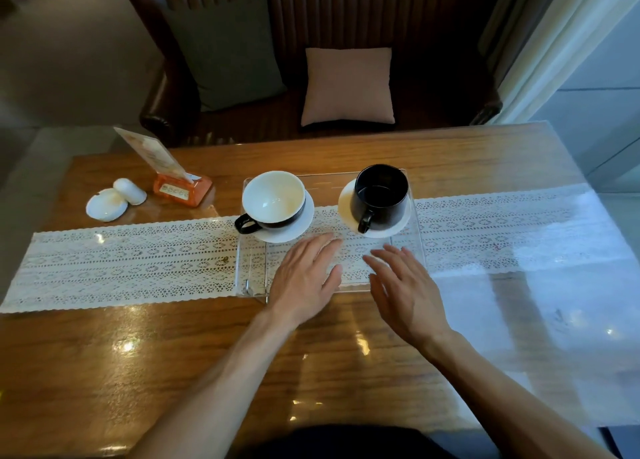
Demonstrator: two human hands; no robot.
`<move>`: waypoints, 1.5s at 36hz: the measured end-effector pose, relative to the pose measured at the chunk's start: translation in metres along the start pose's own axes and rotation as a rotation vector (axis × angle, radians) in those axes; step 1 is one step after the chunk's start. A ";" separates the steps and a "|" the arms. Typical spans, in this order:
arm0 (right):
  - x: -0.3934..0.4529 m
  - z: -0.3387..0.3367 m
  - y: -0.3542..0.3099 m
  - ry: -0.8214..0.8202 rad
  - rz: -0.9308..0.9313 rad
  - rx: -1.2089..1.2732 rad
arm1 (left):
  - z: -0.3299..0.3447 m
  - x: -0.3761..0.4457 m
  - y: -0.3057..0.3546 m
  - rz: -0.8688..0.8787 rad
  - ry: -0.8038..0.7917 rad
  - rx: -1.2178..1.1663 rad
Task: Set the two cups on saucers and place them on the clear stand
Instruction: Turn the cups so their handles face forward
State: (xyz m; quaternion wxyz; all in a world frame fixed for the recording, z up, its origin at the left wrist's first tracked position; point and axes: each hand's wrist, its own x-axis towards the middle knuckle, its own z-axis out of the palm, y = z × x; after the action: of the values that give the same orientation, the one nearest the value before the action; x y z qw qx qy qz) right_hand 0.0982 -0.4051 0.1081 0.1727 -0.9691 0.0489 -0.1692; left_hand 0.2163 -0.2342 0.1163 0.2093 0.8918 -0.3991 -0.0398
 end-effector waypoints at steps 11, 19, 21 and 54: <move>0.046 0.021 -0.055 -0.244 -0.082 0.037 | -0.024 -0.050 -0.061 -0.034 0.226 0.149; 0.063 0.039 -0.073 -0.330 -0.096 -0.028 | -0.041 -0.056 -0.086 -0.162 0.104 0.325; 0.064 0.042 -0.075 -0.321 -0.092 -0.049 | -0.041 -0.056 -0.088 -0.164 0.062 0.320; 0.077 0.045 -0.068 -0.358 0.020 -0.080 | -0.024 -0.055 -0.060 -0.246 -0.114 0.308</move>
State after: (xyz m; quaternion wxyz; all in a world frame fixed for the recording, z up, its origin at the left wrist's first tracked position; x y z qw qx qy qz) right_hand 0.1881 -0.3387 0.1166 0.1419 -0.9893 0.0338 0.0097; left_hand 0.2265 -0.1506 0.1089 0.0409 0.9516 -0.2997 -0.0541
